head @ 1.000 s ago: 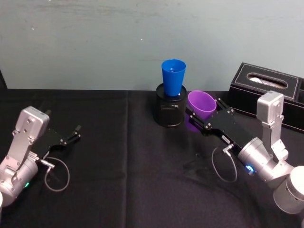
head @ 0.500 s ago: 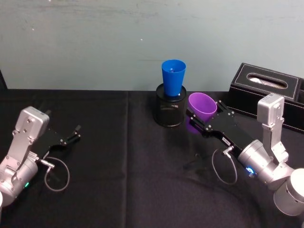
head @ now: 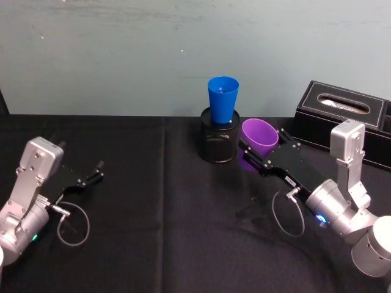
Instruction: Pick up one cup with a gripper and tap it against the other cup.
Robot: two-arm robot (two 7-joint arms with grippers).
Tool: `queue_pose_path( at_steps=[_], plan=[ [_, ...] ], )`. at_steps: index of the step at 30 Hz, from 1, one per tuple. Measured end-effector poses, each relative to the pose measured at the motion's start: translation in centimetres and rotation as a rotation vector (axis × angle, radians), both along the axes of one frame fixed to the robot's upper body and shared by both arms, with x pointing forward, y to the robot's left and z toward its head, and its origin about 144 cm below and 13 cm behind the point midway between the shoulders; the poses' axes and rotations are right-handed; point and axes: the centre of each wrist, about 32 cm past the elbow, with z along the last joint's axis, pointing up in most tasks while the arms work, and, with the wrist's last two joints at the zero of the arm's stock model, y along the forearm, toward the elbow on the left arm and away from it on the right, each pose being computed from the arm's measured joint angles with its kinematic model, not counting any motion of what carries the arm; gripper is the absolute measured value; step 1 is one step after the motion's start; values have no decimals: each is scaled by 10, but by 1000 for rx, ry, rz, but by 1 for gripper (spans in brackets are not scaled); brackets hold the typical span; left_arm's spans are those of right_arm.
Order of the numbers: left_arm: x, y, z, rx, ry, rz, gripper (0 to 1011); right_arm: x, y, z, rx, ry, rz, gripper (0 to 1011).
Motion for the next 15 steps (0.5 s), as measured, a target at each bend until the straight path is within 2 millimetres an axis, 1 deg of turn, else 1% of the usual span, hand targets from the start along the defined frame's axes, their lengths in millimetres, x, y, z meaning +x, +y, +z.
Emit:
queue_pose_path(
  at_steps=[15],
  plan=[
    [0,0,0,0,0,0,1011,0,0,0,0,-1,1,735]
  ],
)
